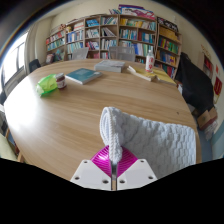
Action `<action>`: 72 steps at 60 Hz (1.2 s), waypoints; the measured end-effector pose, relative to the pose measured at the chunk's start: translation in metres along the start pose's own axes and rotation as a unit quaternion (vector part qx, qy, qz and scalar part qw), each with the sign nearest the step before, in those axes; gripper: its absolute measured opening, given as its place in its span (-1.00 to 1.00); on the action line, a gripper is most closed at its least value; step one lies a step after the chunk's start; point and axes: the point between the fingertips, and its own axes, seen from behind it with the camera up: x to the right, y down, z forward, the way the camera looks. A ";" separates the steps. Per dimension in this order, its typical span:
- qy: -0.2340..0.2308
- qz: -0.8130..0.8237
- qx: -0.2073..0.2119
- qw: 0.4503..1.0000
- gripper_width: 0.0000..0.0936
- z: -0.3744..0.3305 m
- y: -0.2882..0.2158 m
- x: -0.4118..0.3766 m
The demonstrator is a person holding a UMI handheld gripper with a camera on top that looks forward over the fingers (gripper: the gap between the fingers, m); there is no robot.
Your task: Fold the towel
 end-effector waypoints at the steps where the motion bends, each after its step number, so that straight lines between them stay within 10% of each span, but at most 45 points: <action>1: -0.006 0.004 0.001 1.000 -0.90 -0.005 -0.004 0.003; 19: -0.059 0.145 0.050 0.987 -0.90 -0.080 -0.062 0.139; 35: 0.006 0.160 -0.061 0.985 -0.89 -0.032 0.044 0.257; 44: 0.009 0.106 -0.037 0.994 -0.86 -0.015 0.052 0.264; 50: 0.025 0.106 -0.044 0.993 -0.45 -0.019 0.051 0.268; 57: 0.064 0.111 -0.034 0.991 0.61 -0.047 0.037 0.286; 72: 0.075 0.138 -0.003 0.988 0.78 -0.128 0.024 0.270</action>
